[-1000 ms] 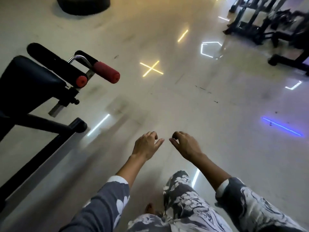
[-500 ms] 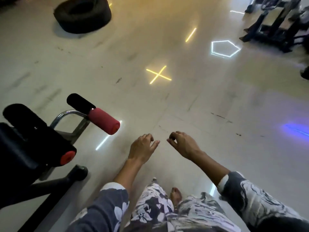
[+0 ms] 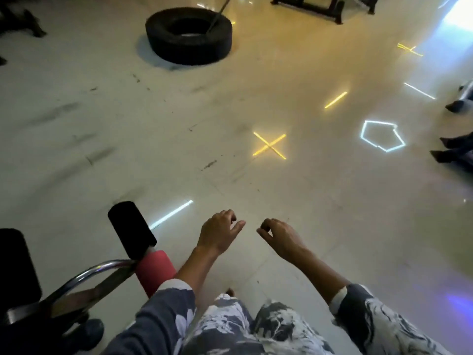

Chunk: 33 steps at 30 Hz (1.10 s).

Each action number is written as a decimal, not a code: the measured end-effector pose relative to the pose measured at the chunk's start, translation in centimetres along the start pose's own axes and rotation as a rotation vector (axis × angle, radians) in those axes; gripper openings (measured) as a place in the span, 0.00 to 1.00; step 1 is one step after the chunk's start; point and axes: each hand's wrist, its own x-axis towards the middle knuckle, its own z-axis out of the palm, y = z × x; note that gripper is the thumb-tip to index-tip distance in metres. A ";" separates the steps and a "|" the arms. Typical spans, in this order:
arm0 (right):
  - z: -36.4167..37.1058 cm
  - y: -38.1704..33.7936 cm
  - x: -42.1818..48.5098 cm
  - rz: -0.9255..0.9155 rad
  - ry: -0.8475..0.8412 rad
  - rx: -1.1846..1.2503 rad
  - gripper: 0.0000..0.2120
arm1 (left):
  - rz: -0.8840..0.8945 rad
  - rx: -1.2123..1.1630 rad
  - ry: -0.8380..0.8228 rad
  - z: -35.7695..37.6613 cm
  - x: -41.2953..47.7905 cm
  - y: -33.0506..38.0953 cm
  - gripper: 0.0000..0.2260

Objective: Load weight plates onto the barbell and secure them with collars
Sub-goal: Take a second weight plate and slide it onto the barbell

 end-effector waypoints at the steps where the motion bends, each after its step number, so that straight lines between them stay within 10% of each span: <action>1: -1.4 -1.0 2.9 -0.016 0.008 0.016 0.15 | -0.015 -0.004 0.018 -1.4 2.5 -0.7 0.16; 15: -10.8 -17.1 43.9 -0.401 -0.160 -0.065 0.15 | -0.407 -0.018 0.231 -17.9 31.7 -15.7 0.16; 33: -8.1 -62.3 77.5 -0.948 -0.390 -0.266 0.16 | -0.932 -0.178 0.669 -43.3 46.5 -49.1 0.15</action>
